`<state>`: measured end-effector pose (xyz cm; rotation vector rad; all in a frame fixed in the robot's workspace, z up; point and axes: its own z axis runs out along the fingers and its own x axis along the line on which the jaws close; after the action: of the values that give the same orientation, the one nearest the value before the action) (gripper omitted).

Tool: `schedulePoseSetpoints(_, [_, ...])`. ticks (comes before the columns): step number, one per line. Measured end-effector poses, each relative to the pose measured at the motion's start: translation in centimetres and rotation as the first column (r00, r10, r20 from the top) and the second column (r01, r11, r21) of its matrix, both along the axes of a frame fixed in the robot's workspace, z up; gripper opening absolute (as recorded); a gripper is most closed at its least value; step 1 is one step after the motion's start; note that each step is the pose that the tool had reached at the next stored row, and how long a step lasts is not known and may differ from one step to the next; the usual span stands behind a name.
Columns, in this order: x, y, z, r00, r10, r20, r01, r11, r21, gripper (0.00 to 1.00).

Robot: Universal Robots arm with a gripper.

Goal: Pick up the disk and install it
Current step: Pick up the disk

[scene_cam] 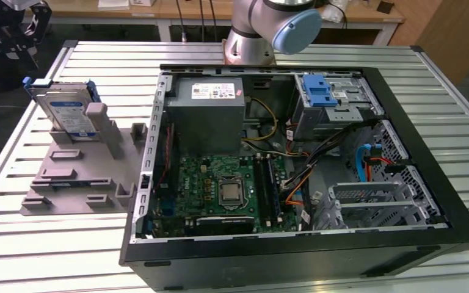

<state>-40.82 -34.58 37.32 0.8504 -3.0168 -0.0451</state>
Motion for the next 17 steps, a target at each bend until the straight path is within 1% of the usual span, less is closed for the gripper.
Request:
schedulePoseSetpoints(6, [0.00, 0.00, 0.00, 0.9995, 0.031, 0.0000, -0.031, 0.9995, 0.0000, 0.11])
schedulePoseSetpoints(10, [0.00, 0.00, 0.00, 0.9979, 0.065, 0.0000, -0.065, 0.9979, 0.0000, 0.11])
schedulePoseSetpoints(14, [0.00, 0.00, -0.01, 0.9942, 0.108, 0.0008, -0.108, 0.9942, -0.0001, 0.11])
schedulePoseSetpoints(17, [0.00, 0.00, -0.03, 0.9893, 0.146, 0.0030, -0.146, 0.9893, -0.0003, 0.11])
